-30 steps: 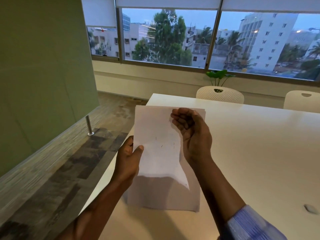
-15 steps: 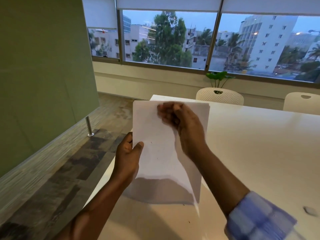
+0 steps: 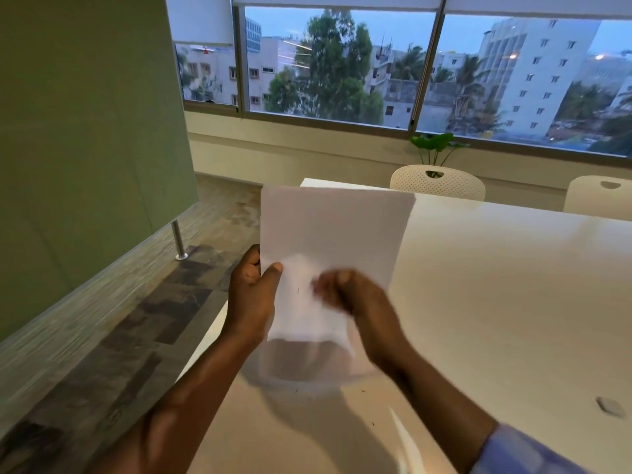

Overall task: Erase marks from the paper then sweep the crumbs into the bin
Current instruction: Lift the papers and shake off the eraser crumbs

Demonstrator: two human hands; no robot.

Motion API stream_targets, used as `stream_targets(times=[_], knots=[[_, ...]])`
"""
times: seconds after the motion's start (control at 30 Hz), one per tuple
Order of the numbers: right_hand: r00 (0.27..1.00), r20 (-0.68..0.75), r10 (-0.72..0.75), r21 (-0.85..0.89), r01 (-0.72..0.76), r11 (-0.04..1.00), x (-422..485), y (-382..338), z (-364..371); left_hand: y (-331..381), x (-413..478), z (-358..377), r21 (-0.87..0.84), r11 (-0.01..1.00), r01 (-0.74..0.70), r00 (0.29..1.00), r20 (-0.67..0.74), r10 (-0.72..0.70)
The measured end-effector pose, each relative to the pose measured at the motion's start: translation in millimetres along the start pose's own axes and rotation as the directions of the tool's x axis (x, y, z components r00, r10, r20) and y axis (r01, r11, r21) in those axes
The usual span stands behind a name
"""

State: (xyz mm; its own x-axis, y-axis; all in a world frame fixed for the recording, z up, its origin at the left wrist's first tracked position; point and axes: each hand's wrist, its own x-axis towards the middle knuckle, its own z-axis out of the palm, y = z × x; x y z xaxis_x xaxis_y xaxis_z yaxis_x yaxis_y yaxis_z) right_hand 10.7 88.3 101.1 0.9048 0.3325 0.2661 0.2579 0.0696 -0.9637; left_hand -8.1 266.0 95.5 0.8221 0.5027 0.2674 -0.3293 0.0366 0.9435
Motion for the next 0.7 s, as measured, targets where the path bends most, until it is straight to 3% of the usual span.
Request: stream_targets(times=[0.07,0.13,0.2,0.23,0.27,0.3,0.37,0.43,0.57,0.7], knots=[[0.994,0.082,0.074,-0.159,-0.06,0.985,-24,20,3,1,0,-2,0.005,1.0,-0.012,1.0,-0.005,0.012],[0.989,-0.141,-0.034,-0.185,0.008,0.983,-22,18,-15,2,0,-6,-0.008,1.0,-0.023,1.0,-0.014,0.023],[0.872,-0.412,-0.263,-0.328,0.127,0.936,-11,-2,-43,5,-1,-9,-0.009,0.999,-0.038,0.999,-0.019,0.038],[0.81,-0.478,-0.34,-0.386,0.154,0.91,-8,-12,-53,6,-1,-8,-0.006,0.999,-0.049,0.999,-0.02,0.049],[0.797,-0.49,-0.353,-0.402,0.153,0.903,-6,-18,-60,8,-2,-9,-0.006,0.999,-0.054,0.998,-0.018,0.054],[0.839,-0.454,-0.3,-0.381,0.122,0.916,-3,-22,-65,9,-3,-8,-0.005,0.998,-0.056,0.998,-0.012,0.056],[0.956,-0.276,-0.104,-0.254,0.032,0.967,6,-26,-67,12,-3,-5,0.014,0.998,-0.068,0.998,-0.005,0.068],[0.988,-0.146,-0.055,-0.157,0.032,0.987,9,-26,-66,14,-3,-1,0.021,0.996,-0.092,0.996,-0.015,0.092],[0.948,-0.251,-0.193,-0.163,0.155,0.974,-5,-7,-51,3,-12,-3,0.036,0.994,-0.1,0.995,-0.026,0.101],[0.945,-0.318,-0.08,-0.082,0.057,0.995,-15,16,-42,-15,-25,-8,0.111,0.992,-0.059,0.998,0.025,0.056]])
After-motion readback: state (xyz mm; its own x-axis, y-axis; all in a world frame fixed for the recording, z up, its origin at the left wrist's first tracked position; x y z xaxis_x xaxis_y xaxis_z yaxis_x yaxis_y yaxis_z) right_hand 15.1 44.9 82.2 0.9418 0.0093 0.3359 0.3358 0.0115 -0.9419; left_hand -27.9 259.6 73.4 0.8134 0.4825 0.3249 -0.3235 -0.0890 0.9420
